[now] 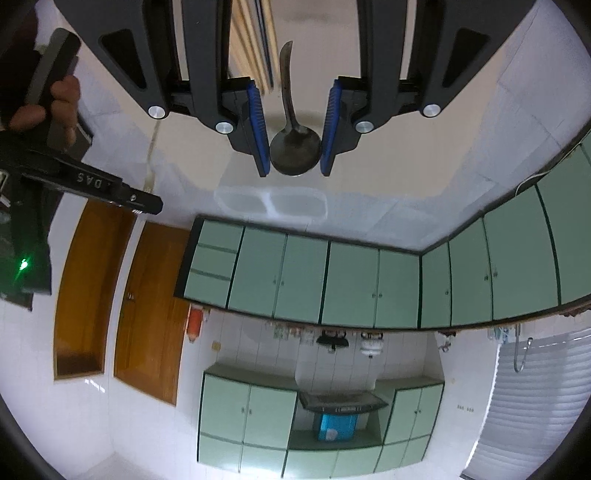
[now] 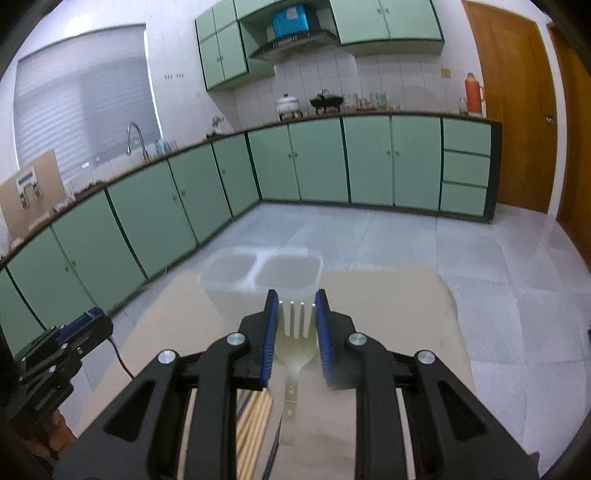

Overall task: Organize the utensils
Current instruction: 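Lift spoon and fork and drop them into the white caddy with both tools, then grasp a plain wooden chopstick with the left tool while the right grasps a black chopstick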

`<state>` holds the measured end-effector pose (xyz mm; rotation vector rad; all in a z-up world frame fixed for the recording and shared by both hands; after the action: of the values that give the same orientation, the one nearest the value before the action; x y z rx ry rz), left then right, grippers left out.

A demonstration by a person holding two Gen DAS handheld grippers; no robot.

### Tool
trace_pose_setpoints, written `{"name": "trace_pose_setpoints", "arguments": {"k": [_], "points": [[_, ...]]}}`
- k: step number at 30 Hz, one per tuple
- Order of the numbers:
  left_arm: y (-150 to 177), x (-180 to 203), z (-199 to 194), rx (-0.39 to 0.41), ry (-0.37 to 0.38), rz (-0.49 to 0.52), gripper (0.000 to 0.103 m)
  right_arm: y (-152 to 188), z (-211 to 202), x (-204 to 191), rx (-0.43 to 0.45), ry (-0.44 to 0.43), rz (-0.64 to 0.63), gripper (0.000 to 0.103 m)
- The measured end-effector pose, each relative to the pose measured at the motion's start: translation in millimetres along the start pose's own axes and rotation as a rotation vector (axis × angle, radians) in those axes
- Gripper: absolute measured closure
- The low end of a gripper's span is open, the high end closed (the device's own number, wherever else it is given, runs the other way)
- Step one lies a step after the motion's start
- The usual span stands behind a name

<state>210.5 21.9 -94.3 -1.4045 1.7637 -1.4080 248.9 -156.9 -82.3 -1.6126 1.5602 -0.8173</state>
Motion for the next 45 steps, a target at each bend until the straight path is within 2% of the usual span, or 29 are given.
{"name": "trace_pose_setpoints", "arguments": {"k": [9, 13, 16, 23, 29, 33, 36, 39, 43, 45], "points": [[-97.4, -1.6, 8.7, 0.193, 0.018, 0.050, 0.076, -80.7, 20.8, 4.7, 0.144, -0.042, 0.036, 0.084], [-123.4, -4.6, 35.3, 0.219, 0.018, 0.057, 0.076, -104.1, 46.5, 8.3, 0.167, -0.032, 0.063, 0.084], [-131.3, -12.5, 65.5, 0.204, 0.016, 0.042, 0.076, -110.7, 67.7, 7.9, 0.176, -0.002, 0.062, 0.084], [-103.2, -33.0, 128.5, 0.069, -0.011, 0.012, 0.076, -95.5, 117.3, 6.3, 0.086, 0.009, 0.064, 0.084], [-72.8, -44.6, 152.0, -0.026, -0.027, -0.002, 0.075, -67.9, 127.0, -6.5, 0.032, -0.008, 0.027, 0.082], [-69.1, -45.3, 139.5, -0.014, -0.030, -0.011, 0.069, -57.5, 119.8, -4.9, 0.029, 0.000, 0.023, 0.080], [-70.8, -40.5, 125.6, -0.001, -0.027, -0.004, 0.066, -53.6, 104.8, 2.1, 0.044, 0.021, 0.036, 0.073], [-70.9, -32.1, 104.8, 0.012, -0.030, 0.015, 0.058, -46.4, 82.2, 11.1, 0.067, 0.040, 0.048, 0.068], [-54.3, -21.1, 67.4, 0.015, -0.034, 0.024, 0.047, -21.7, 45.5, 21.1, 0.084, 0.062, 0.070, 0.055], [-38.9, -16.3, 52.2, -0.009, -0.029, 0.017, 0.045, 0.8, 26.8, 23.6, 0.066, 0.063, 0.075, 0.053]]}}
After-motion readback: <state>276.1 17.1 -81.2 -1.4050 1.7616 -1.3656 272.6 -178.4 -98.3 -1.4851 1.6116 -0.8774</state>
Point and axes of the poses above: each gripper's, at about its wrist camera, not at the fingertips, and z roughly the way its jaws point, x to its right, y to its underside, the point moved 3 cm from there along z, roughly the way its jaws point, and after that the axes turned 12 degrees about y, right-handed, at the moved point
